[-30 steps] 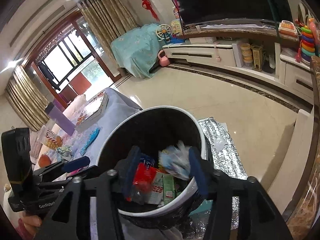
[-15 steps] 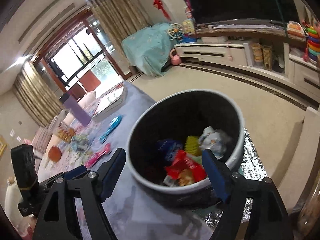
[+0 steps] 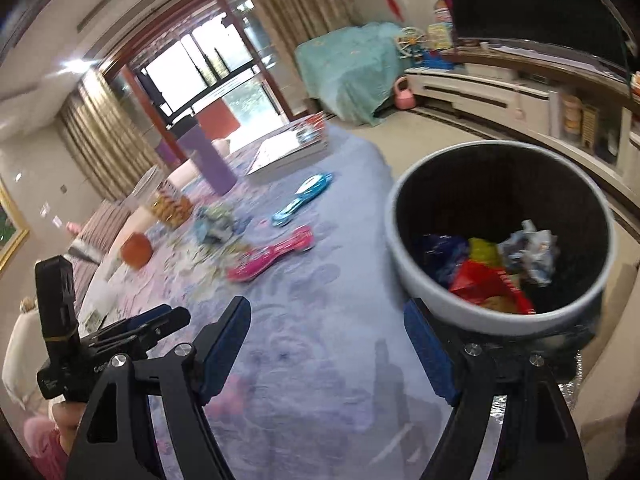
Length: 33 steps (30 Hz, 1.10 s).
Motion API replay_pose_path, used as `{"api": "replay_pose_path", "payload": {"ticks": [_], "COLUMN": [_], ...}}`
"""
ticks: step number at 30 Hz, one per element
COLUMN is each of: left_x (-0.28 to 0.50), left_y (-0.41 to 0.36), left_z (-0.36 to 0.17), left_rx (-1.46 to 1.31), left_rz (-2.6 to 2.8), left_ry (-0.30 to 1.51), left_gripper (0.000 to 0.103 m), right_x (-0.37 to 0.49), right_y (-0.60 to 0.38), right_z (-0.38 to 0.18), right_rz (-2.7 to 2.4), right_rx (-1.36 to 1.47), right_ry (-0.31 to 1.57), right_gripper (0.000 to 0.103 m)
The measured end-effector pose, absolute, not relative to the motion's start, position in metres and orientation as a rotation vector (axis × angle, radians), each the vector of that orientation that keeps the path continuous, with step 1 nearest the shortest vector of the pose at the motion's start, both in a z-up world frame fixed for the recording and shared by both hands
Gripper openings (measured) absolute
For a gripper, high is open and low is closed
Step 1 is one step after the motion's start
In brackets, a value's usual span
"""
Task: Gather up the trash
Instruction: 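Move both tools back toward the crumpled wrapper and pink toy on the table, then grasp the crumpled blue-yellow wrapper with the left gripper while the right grasps the pink toy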
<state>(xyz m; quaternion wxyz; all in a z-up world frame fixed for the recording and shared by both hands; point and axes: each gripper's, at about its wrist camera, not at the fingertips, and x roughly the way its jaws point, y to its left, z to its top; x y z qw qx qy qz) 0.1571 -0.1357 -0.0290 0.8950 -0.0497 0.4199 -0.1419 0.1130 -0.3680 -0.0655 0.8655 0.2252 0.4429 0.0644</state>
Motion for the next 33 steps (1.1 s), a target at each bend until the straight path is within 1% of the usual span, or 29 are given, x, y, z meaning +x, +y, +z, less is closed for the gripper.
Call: {"api": "replay_pose_path", "payload": {"ticks": [9,17,20,22,24,28,30,31,32,33], "left_x": [0.181,0.227,0.251,0.271,0.289,0.319,0.328,0.332,0.338,0.340], "left_y": [-0.103,-0.099,-0.103,-0.105,-0.107,-0.113,-0.118,-0.119,-0.120,-0.120], "left_z": [-0.034,-0.043,-0.043,-0.043,-0.044,-0.048,-0.052,-0.054,-0.058,-0.061], "left_rx": [-0.131,-0.116,-0.109,-0.121,-0.145,-0.161,-0.135,-0.124,-0.121,-0.126], "left_rz": [-0.252,-0.266,-0.273,-0.268,-0.276,-0.277,-0.256,-0.253,-0.263,-0.268], "left_ry": [0.880,0.897,0.894,0.897,0.895,0.882,0.861,0.857,0.869,0.880], "left_gripper": [0.062,0.063,0.068,0.069,0.072,0.073,0.070,0.053,0.031,0.026], "right_x": [0.134,0.155,0.161,0.166,0.169,0.176,0.180,0.181,0.183,0.185], "right_y": [-0.324,-0.309,-0.309,-0.308,-0.308,-0.309,-0.308,-0.308,-0.307,-0.307], "right_z": [-0.079,-0.094,-0.100,-0.104,-0.105,-0.109,-0.110,-0.111,-0.111,-0.111], "right_rz": [0.192,0.204,0.203,0.204,0.207,0.210,0.207,0.207,0.204,0.202], "right_rx": [0.460,0.452,0.457,0.459,0.455,0.459,0.462,0.463,0.466,0.468], "right_ry": [0.970,1.008,1.021,1.033,1.037,1.044,1.046,1.046,1.045,1.045], "right_gripper": [0.081,0.081,0.081,0.081,0.081,0.080,0.080,0.080,0.080,0.080]}}
